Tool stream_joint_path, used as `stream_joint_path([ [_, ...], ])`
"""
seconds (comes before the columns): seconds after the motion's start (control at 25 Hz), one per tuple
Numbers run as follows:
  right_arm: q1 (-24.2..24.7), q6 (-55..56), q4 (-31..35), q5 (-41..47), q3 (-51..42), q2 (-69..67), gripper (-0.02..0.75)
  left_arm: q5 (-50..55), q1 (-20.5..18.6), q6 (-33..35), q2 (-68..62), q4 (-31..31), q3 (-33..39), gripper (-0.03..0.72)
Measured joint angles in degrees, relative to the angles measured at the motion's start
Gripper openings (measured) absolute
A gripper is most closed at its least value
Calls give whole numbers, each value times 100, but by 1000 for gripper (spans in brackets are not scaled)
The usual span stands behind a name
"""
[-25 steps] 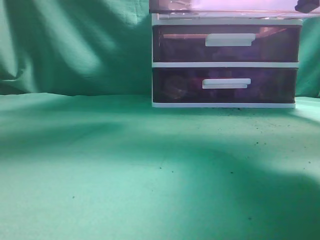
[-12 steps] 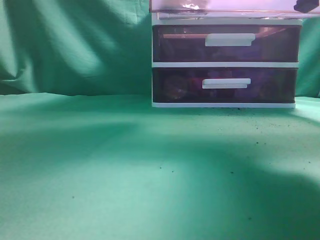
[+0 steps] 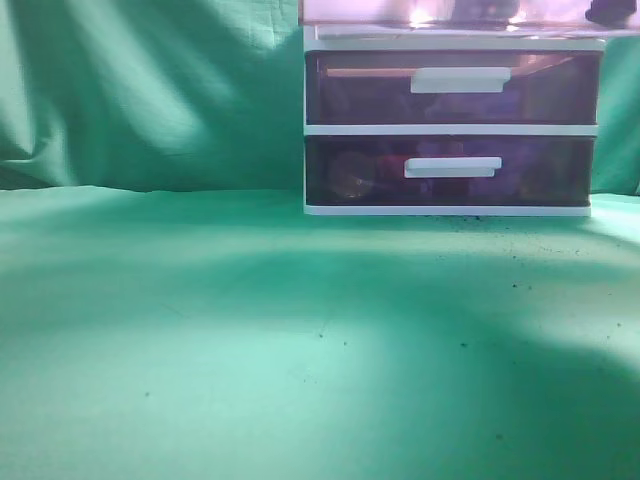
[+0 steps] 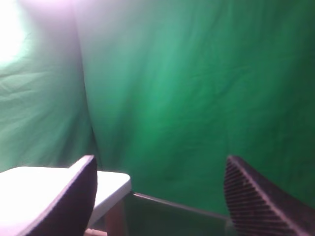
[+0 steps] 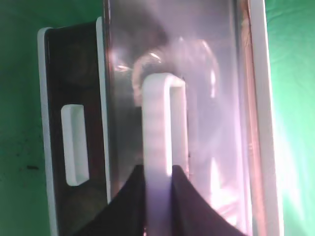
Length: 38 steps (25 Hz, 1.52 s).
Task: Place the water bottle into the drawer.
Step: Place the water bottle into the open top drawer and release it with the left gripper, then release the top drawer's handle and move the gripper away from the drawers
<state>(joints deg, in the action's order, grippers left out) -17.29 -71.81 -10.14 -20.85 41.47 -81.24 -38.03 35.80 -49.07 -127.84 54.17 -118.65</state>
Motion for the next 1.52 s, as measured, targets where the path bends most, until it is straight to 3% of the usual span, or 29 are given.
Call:
stream_joint_path([
  [0.12,-10,15,11,30,0,0,102,113,0,-240,92,744,-81,508],
  [0.2,-23,15,21,30,0,0,102,501,0,-1031,221,1890,-92,508],
  [0.32,-23,15,22,8,0,0,102,1019,-14,-2900,477,4097,-101,376],
  [0.4,-23,15,22,-18,0,-10,102,828,-111,-3649,666,4697,-75,214],
  [0.44,-23,15,22,-43,0,-10,102,586,-197,-3907,754,4810,-68,127],
  [0.56,-23,-85,43,-54,-9,-32,102,29,-450,-4582,1053,4937,-65,0],
  [0.92,-35,-207,55,145,349,-85,102,-1426,-1369,-5370,1814,4947,342,0],
  [1.16,189,-229,-112,422,1268,-601,102,-1956,-1812,-5589,2442,4946,1645,0],
  [1.52,495,-245,-254,605,2886,-1916,102,-2517,-1849,-5744,3578,4946,3773,0],
])
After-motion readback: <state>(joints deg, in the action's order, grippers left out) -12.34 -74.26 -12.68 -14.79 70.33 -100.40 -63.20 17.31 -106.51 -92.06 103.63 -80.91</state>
